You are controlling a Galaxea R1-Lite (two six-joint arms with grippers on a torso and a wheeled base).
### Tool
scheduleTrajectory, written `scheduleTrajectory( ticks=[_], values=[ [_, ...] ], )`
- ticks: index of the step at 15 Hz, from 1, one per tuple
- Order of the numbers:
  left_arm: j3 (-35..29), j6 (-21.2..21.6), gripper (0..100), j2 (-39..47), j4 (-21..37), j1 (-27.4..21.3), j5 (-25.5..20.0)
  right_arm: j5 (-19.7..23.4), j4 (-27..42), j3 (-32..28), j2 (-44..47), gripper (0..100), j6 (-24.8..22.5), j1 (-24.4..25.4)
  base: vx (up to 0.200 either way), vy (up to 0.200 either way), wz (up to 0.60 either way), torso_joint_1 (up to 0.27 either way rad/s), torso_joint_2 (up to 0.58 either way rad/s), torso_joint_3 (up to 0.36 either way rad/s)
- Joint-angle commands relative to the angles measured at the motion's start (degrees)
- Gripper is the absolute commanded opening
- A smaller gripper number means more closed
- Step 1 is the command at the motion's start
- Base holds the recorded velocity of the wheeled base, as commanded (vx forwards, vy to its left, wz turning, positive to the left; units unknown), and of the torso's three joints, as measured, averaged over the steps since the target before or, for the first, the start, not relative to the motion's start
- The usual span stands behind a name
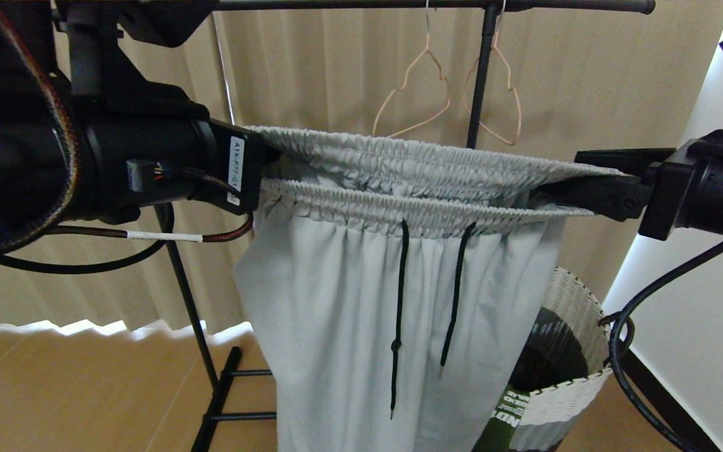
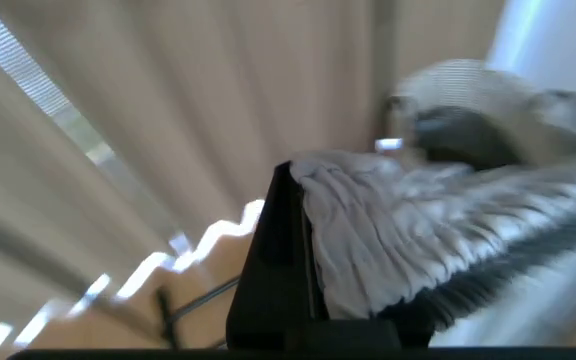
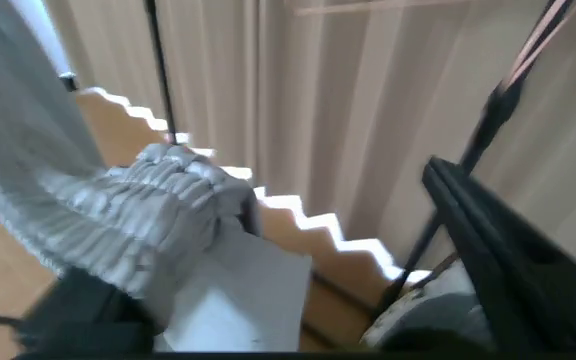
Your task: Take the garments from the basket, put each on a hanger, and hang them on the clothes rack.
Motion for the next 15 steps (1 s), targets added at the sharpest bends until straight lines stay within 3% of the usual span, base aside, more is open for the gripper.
scheduleTrajectory(
  ticks=[1, 2, 6, 8, 10, 11, 13, 15],
  values=[
    [-0.7, -0.3, 0, 2.5, -0.3, 2.4, 2.2, 0.4, 0.0, 1.9, -4.0, 100, 3.3, 2.6, 0.000, 0.000, 0.00, 0.000, 0.00, 0.000],
    [-1.5, -1.1, 0, 3.6, -0.5, 3.7, 3.5, 0.4, 0.0, 2.8, -6.0, 100, 6.7, 3.6, 0.000, 0.000, 0.00, 0.000, 0.00, 0.000],
    [-2.2, -2.9, 0, 4.4, -0.4, 4.0, 3.6, 1.7, 0.1, 4.8, -8.0, 100, 6.9, 4.3, 0.000, 0.000, 0.00, 0.000, 0.00, 0.000],
    [-1.9, -2.9, 0, 4.3, -0.3, 4.0, 3.6, 1.6, 0.5, 5.9, -8.7, 100, 6.6, 4.6, 0.000, 0.000, 0.00, 0.000, 0.00, 0.000],
    [-0.5, -2.5, 0, 2.9, 0.9, 4.0, 3.6, 0.0, 1.0, 8.0, -9.4, 100, 3.1, 4.2, 0.000, 0.000, 0.00, 0.000, 0.00, 0.000],
    [0.8, -1.6, 0, -0.1, 3.3, 4.4, 3.1, -7.5, 3.2, 12.0, -11.5, 100, -3.8, 3.7, 0.000, 0.000, 0.00, 0.000, 0.00, 0.000],
    [2.4, 0.2, 0, -3.1, 5.4, 6.8, 1.7, -17.6, 5.4, 13.2, -11.8, 100, -6.4, 3.7, 0.000, 0.000, 0.00, 0.000, 0.00, 0.000],
    [5.8, 2.9, 0, -7.6, 5.7, 8.6, -2.9, -19.0, 6.0, 13.3, -11.7, 100, -6.5, 3.5, 0.000, 0.000, 0.00, 0.000, 0.00, 0.000]
  ],
)
